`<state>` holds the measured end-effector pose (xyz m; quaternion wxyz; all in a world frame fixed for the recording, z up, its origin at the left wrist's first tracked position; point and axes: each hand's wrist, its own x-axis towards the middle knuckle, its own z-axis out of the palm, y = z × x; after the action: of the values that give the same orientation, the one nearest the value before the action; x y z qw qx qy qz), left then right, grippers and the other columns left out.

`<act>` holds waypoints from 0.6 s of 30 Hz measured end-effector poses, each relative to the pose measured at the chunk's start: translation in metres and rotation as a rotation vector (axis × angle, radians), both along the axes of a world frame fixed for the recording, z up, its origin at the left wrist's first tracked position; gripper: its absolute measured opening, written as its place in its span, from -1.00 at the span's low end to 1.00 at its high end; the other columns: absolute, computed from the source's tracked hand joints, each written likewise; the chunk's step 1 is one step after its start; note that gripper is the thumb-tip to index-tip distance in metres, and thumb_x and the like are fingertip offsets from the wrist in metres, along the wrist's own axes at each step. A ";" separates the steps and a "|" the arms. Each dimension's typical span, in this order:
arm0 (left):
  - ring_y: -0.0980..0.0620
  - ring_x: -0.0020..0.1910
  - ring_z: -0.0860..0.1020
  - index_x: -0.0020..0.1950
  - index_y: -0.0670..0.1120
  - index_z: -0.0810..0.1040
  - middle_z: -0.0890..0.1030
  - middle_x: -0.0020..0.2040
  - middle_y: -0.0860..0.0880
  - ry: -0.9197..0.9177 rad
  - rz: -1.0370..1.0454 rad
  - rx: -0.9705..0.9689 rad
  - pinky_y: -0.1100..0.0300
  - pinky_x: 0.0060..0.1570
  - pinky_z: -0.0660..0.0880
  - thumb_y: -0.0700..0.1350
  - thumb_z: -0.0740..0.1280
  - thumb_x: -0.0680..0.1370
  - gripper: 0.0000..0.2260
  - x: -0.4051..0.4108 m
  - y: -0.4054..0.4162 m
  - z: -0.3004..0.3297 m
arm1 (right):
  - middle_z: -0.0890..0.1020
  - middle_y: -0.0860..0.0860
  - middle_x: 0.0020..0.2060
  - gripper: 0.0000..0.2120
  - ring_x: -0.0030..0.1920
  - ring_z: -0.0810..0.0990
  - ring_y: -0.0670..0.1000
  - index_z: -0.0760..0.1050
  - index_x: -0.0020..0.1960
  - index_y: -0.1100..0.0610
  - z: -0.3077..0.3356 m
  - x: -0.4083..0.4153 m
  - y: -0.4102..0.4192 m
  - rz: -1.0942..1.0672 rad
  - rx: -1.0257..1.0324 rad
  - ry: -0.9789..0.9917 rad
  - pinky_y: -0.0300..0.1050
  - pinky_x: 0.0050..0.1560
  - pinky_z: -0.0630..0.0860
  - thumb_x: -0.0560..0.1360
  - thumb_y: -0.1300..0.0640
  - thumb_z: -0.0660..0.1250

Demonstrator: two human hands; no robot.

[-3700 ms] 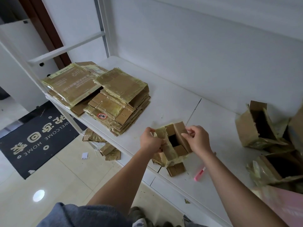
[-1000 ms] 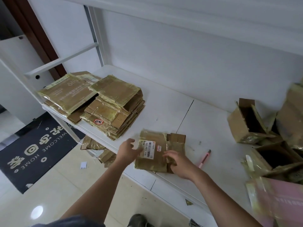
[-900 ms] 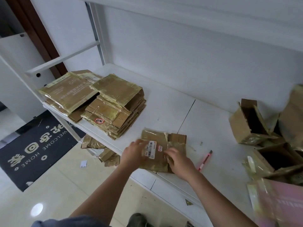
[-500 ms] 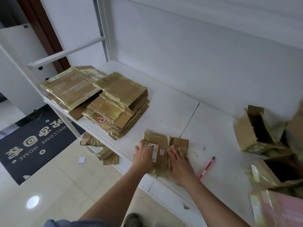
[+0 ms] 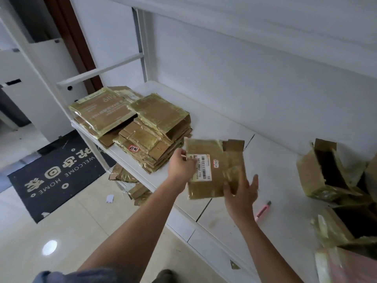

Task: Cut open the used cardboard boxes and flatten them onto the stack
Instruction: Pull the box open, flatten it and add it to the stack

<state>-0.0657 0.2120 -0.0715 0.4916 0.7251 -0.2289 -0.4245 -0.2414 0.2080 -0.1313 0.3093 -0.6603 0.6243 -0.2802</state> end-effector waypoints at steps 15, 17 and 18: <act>-0.09 -0.18 0.60 0.12 -0.28 0.45 0.62 0.08 -0.27 0.190 0.229 -0.179 -0.05 -0.14 0.63 -0.22 0.42 0.53 -0.75 0.090 -0.019 0.052 | 0.52 -0.02 0.26 -0.44 0.25 0.55 0.01 0.40 0.36 0.00 0.080 0.136 -0.040 -0.112 -0.143 -0.598 -0.10 0.24 0.51 0.44 0.21 0.52; 0.01 -0.19 0.55 0.12 -0.19 0.42 0.58 0.08 -0.19 0.009 0.203 -0.166 0.09 -0.17 0.59 -0.20 0.42 0.52 -0.75 0.127 -0.037 0.061 | 0.54 0.00 0.28 -0.44 0.28 0.53 0.01 0.43 0.36 0.04 0.090 0.161 -0.067 -0.109 -0.178 -0.583 0.02 0.31 0.49 0.43 0.21 0.53; 0.04 -0.16 0.51 0.18 -0.15 0.39 0.53 0.12 -0.14 -0.095 0.177 -0.190 0.20 -0.19 0.52 -0.20 0.41 0.52 -0.70 0.147 -0.045 0.066 | 0.54 0.01 0.29 -0.44 0.30 0.52 0.01 0.43 0.38 0.05 0.096 0.175 -0.081 -0.116 -0.184 -0.581 0.06 0.33 0.48 0.43 0.20 0.53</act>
<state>0.0809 0.1667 -0.0056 0.5823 0.7118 -0.2263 -0.3211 -0.0664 0.1270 -0.0357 0.3972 -0.5412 0.5185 -0.5296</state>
